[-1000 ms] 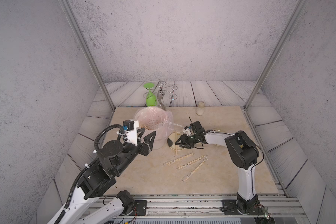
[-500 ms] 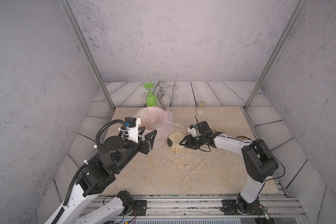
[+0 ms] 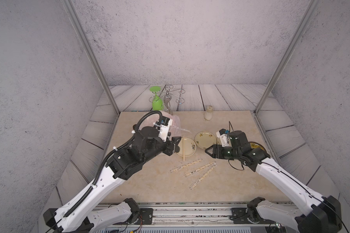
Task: Remove the packaging of disposable chopsticks
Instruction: Pick up the disposable chopsticks from the center of the board.
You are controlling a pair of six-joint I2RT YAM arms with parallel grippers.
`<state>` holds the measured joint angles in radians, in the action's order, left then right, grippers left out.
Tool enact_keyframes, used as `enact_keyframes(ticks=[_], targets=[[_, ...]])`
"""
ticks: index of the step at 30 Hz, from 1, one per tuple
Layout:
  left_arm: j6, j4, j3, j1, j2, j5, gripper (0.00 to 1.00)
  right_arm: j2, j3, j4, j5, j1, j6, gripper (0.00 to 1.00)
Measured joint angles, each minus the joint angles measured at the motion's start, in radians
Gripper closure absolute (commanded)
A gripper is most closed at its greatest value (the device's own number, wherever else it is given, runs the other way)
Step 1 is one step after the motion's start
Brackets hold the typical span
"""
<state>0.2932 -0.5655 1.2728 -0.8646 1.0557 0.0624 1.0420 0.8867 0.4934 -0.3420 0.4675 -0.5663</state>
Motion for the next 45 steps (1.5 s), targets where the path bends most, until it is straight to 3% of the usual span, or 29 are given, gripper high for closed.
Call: enact_keyframes(ticks=[7, 12, 23, 31, 37, 45], targets=[[0.085, -0.037, 0.008, -0.109, 0.214, -0.020, 0.44, -0.301, -0.075, 0.213, 0.152, -0.096, 0.066, 0.23], [0.127, -0.102, 0.070, -0.129, 0.387, -0.030, 0.44, -0.394, -0.100, 0.293, 0.209, -0.104, 0.065, 0.22], [0.188, -0.094, 0.000, -0.151, 0.546, -0.069, 0.48, -0.602, -0.192, 0.318, 0.312, -0.105, 0.010, 0.17], [0.177, -0.166, 0.102, -0.205, 0.783, -0.076, 0.53, -0.613, -0.207, 0.317, 0.369, -0.105, -0.006, 0.17], [0.124, -0.191, 0.200, -0.259, 0.875, -0.103, 0.51, -0.602, -0.215, 0.312, 0.380, -0.105, -0.006, 0.17], [0.052, -0.222, 0.292, -0.257, 0.996, -0.152, 0.52, -0.579, -0.226, 0.295, 0.387, -0.105, -0.006, 0.16]])
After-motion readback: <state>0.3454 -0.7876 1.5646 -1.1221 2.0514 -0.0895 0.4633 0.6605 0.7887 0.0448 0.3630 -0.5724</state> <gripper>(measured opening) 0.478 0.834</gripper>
